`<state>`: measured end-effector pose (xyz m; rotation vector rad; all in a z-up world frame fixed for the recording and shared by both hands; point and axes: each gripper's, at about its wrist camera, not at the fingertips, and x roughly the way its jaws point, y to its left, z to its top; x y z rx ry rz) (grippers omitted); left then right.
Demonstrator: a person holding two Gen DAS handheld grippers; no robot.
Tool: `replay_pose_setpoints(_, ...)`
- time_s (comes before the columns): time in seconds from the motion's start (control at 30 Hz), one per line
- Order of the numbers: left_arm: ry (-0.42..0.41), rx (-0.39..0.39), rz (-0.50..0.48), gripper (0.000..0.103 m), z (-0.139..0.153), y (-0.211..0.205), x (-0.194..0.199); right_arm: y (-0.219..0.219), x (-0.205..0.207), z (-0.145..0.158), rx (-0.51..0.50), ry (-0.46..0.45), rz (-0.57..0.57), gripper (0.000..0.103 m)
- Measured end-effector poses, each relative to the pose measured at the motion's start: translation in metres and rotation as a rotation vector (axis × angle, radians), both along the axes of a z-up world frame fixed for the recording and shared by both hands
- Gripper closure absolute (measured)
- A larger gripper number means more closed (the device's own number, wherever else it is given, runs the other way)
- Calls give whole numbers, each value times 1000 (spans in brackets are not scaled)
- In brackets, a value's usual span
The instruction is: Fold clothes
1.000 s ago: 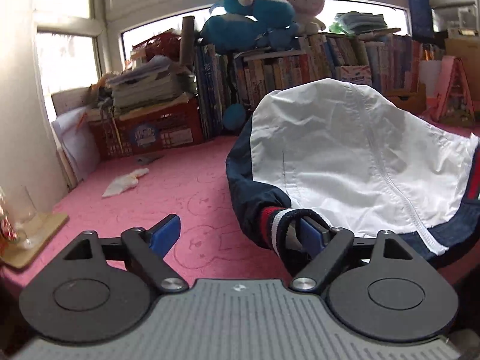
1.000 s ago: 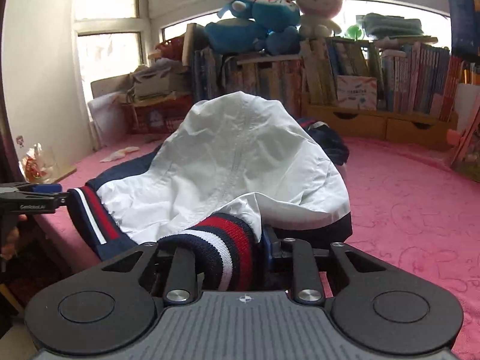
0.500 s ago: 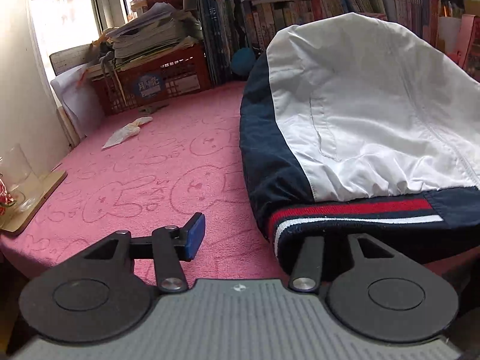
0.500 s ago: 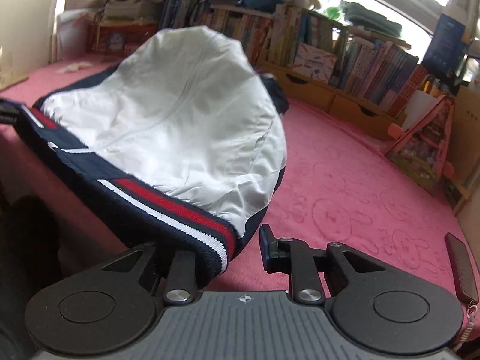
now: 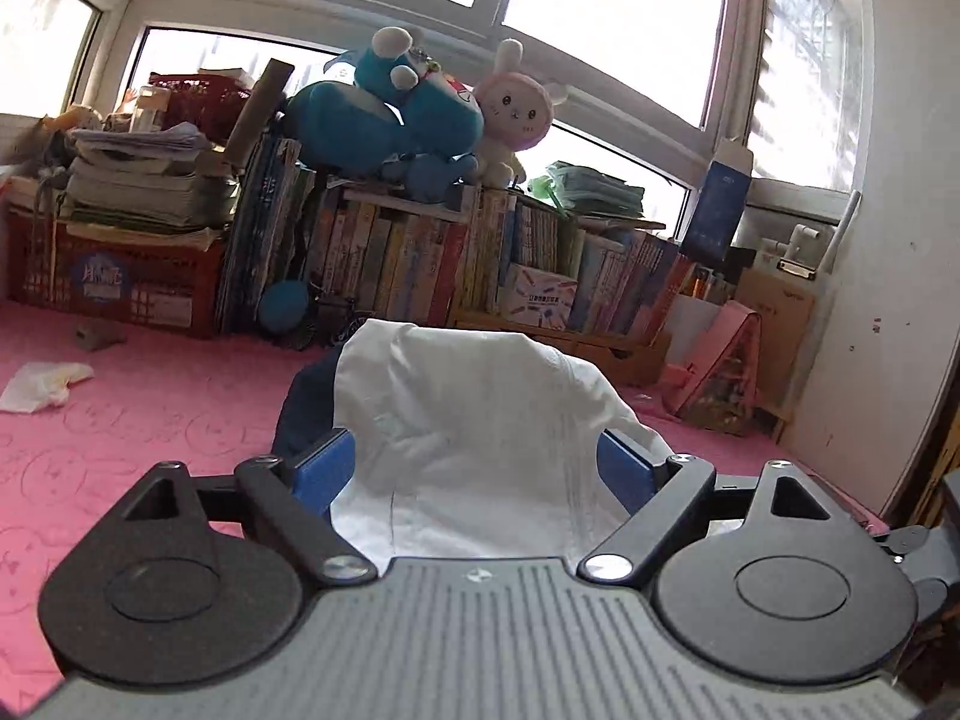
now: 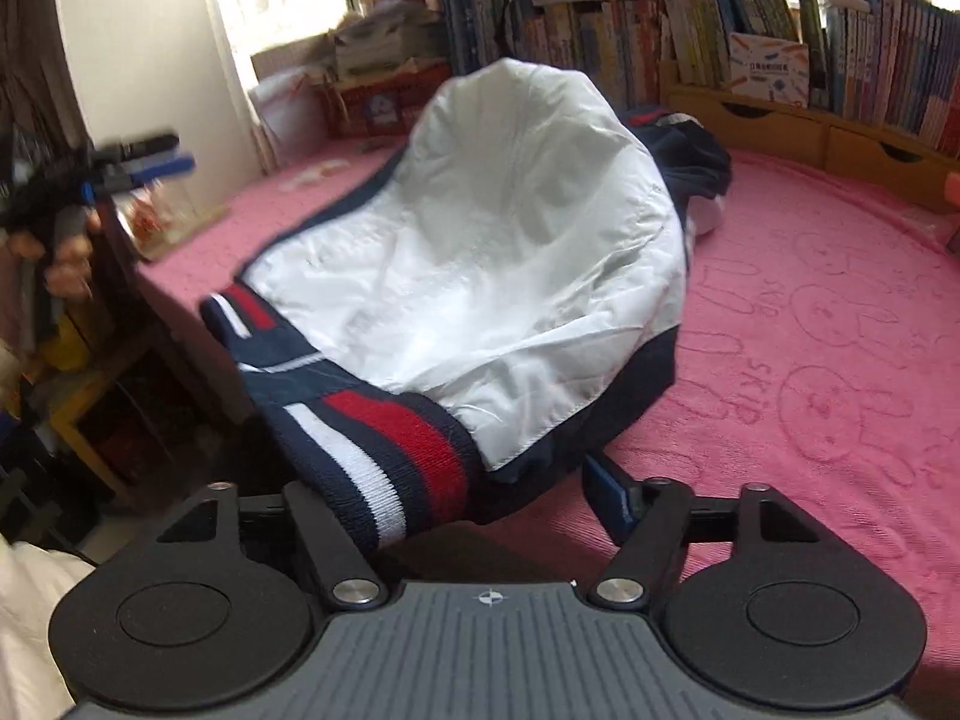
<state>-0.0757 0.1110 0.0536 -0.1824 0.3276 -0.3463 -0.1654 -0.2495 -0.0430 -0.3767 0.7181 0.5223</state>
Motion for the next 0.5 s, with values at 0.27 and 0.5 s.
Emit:
replay_pose_setpoints(0.27, 177, 342, 172, 23, -92, -74, 81, -9, -16, 3, -48, -15, -52, 24)
replay_pose_setpoints(0.5, 272, 323, 195, 19, -111, -56, 79, -62, 10, 43, 376, 14, -135, 20)
